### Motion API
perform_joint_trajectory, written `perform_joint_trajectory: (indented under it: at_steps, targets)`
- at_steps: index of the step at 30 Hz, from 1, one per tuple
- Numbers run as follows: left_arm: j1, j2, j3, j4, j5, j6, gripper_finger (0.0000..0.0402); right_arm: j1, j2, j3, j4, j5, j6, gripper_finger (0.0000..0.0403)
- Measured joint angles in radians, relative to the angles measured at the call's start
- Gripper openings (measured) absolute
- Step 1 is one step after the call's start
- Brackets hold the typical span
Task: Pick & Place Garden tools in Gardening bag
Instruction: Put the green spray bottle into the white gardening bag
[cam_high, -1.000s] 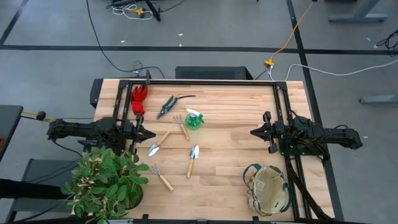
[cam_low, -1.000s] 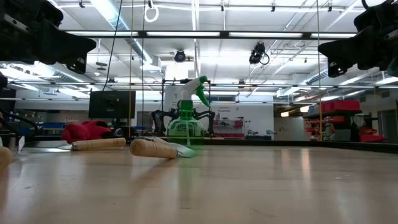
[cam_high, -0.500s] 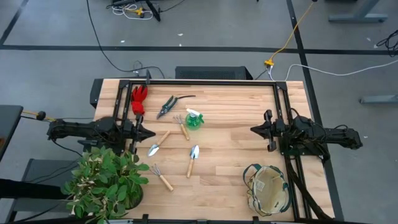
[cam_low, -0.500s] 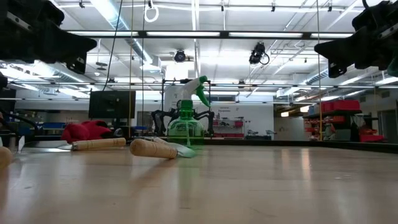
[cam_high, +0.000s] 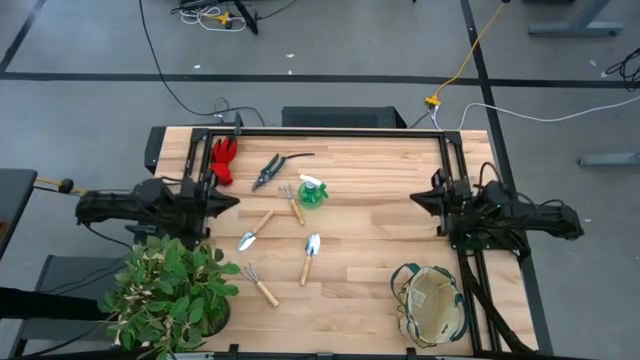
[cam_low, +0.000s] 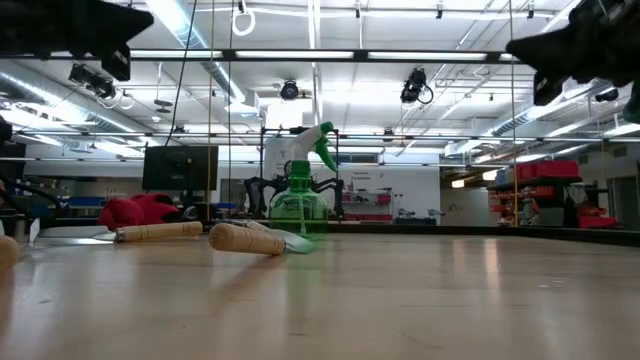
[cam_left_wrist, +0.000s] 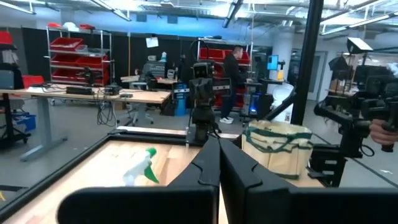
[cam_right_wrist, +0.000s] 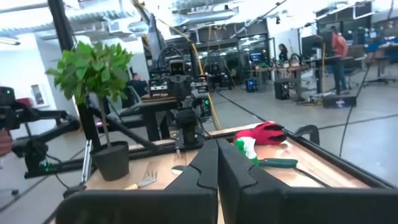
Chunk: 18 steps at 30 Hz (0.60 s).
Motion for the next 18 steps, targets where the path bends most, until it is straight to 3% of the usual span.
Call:
perform_joint_trajectory:
  at_steps: [9, 18]
  targets:
    - [0.000, 0.037, 0.187, -0.104, -0.051, -0.017, 0.0002, 0.000, 0.110, 0.261, -0.144, 0.034, -0.010, 0.0000]
    - [0.000, 0.235, 0.493, -0.221, -0.094, 0.000, 0.0001, 0.000, 0.292, 0.510, -0.212, 0.076, -0.033, 0.0000]
